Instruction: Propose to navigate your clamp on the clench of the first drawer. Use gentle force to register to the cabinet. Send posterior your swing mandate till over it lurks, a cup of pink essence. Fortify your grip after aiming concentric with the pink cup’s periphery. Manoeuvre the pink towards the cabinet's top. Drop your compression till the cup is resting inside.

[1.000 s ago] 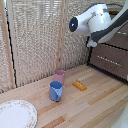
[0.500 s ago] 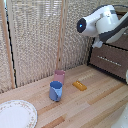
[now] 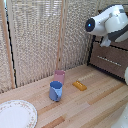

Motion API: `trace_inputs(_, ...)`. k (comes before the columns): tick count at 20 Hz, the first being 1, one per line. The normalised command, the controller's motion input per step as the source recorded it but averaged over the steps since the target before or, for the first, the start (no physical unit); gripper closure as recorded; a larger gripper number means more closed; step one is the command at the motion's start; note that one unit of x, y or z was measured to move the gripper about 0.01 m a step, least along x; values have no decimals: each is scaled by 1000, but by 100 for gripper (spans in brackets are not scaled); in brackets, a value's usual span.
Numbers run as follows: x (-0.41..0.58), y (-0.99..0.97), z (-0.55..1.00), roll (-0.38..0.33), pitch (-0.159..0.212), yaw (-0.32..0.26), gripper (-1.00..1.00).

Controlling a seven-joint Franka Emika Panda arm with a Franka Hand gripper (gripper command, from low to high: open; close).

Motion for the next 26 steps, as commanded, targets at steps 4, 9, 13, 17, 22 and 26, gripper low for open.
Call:
trace_inputs(4, 15, -475, -19, 17, 49, 96, 100)
trace_inputs(9, 0, -138, -133, 51, 16, 35, 100)
trace_inputs(13, 69, -91, -35, 6, 7, 89, 100)
trace_inputs(17, 251, -172, -10, 1, 10, 152, 100)
trace_inputs(22, 0, -106, 28, 15, 21, 92, 100)
trace_inputs(26, -187, 130, 0, 42, 37, 41, 100)
